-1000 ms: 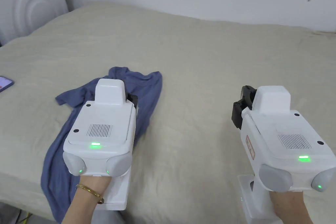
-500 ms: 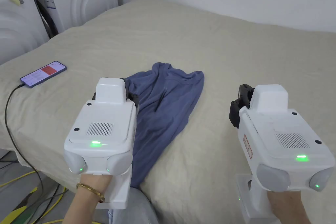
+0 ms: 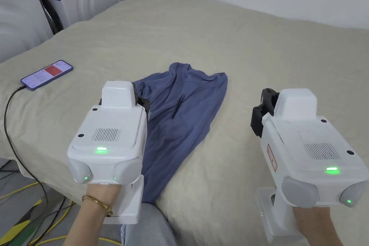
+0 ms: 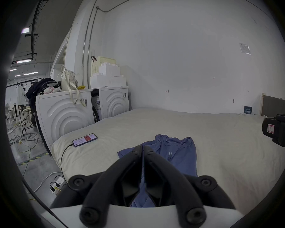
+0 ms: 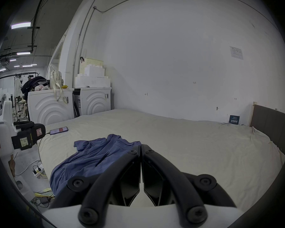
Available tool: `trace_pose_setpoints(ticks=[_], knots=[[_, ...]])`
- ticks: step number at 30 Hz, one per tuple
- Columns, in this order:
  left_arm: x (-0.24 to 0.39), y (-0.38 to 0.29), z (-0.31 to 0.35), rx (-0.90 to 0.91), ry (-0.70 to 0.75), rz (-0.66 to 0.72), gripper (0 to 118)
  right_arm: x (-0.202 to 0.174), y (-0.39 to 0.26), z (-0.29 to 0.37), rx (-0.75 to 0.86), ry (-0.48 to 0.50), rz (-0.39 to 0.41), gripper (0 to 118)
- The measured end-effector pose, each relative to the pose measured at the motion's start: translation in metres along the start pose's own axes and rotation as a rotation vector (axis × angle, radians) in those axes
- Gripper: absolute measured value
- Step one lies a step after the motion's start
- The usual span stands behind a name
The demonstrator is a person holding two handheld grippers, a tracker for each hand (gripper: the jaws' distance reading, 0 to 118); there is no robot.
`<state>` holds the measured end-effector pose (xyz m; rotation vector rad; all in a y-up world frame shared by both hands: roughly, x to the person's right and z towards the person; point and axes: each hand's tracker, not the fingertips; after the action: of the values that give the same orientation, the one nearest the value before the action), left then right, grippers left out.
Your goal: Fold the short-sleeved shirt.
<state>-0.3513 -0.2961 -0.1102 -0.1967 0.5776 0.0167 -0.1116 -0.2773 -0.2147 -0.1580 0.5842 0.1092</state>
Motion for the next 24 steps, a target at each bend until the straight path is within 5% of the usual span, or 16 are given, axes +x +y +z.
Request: trace_pose_setpoints(ticks=[2,6,9,24], knots=[[-0.001,0.0,-0.007,-0.014,-0.002,0.008,20,0.0,0.0,-0.002,-0.002,-0.002,0.005,0],[-0.004,0.002,-0.027,-0.056,-0.023,0.018,81,-0.001,-0.001,-0.007,-0.008,0.002,0.005,0],[-0.003,0.003,-0.045,-0.091,-0.023,-0.002,115,-0.001,-0.002,-0.012,-0.015,0.0,0.006,0],[0.01,0.017,-0.203,-0.57,-0.215,-0.099,118,0.006,-0.022,-0.04,-0.109,-0.002,0.028,0]])
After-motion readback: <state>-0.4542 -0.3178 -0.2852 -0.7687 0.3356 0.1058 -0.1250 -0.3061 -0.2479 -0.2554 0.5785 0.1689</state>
